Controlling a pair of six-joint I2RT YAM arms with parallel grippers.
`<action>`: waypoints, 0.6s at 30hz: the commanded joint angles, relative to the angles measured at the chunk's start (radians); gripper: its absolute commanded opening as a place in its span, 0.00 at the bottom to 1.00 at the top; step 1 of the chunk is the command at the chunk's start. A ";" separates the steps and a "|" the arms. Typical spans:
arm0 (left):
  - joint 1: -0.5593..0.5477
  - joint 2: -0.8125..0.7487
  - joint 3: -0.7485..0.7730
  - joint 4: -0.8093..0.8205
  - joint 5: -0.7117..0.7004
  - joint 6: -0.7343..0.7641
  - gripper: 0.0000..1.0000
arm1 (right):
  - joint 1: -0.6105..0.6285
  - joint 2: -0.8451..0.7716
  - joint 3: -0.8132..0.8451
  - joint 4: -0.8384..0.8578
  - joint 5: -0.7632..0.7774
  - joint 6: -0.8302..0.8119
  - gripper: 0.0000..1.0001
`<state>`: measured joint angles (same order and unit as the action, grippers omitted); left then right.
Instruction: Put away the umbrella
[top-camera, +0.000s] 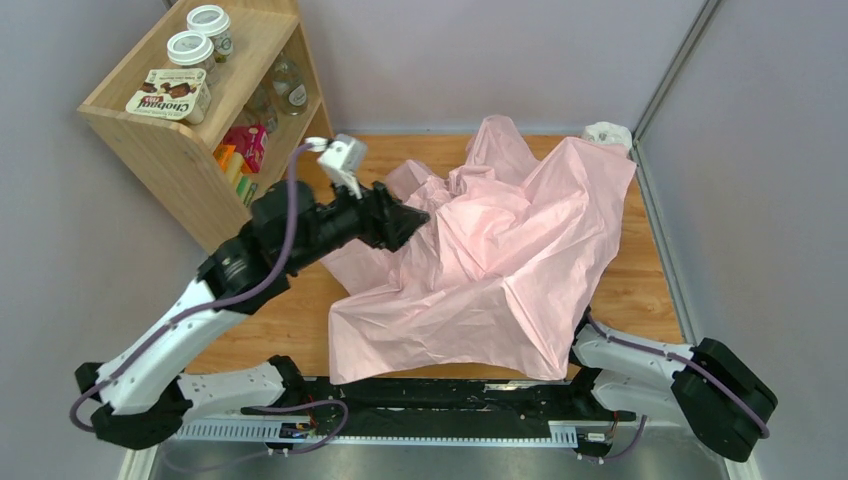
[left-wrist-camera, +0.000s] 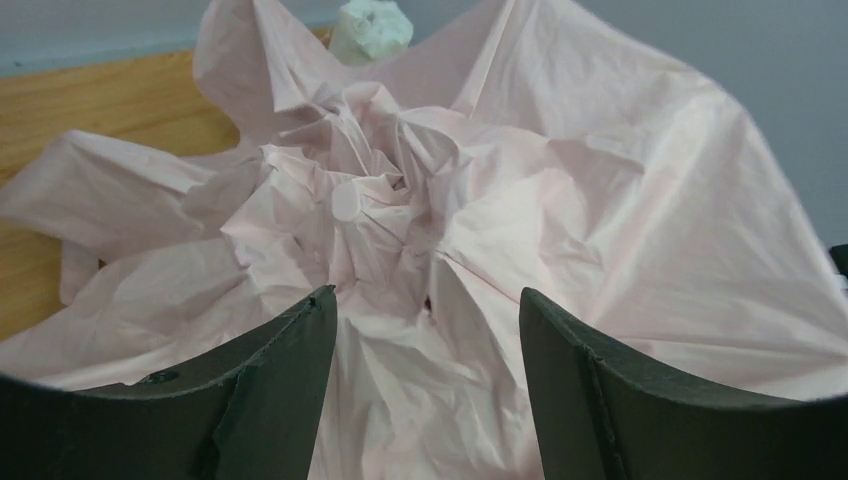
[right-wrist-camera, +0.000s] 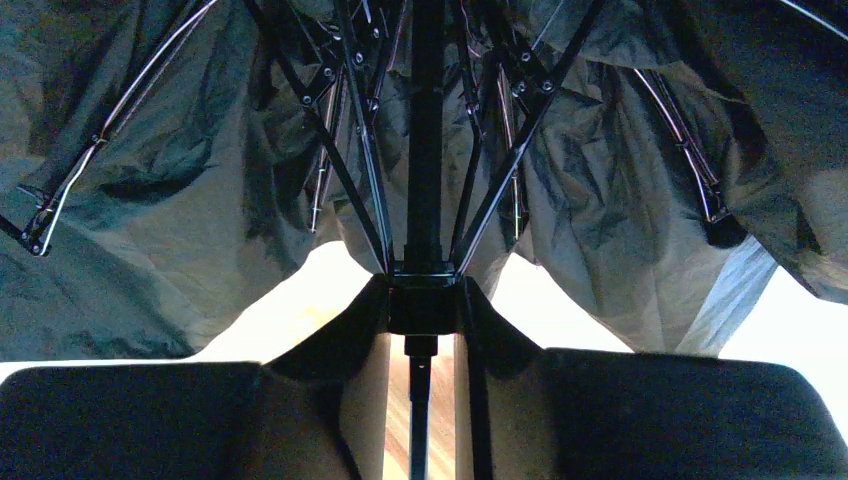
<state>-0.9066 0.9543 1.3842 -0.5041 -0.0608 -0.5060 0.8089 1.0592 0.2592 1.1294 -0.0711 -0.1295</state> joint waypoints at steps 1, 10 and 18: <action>0.018 0.125 0.018 0.056 0.117 0.017 0.74 | 0.003 -0.045 0.048 0.023 -0.071 -0.015 0.00; 0.061 0.245 0.009 0.111 0.187 0.021 0.75 | 0.006 -0.090 0.057 -0.014 -0.107 0.010 0.00; 0.113 0.267 -0.017 0.127 0.231 0.026 0.09 | 0.018 -0.111 0.089 -0.104 -0.043 0.036 0.00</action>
<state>-0.8211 1.2095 1.3792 -0.4271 0.1230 -0.5102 0.8112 0.9920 0.2665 0.9775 -0.1230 -0.1165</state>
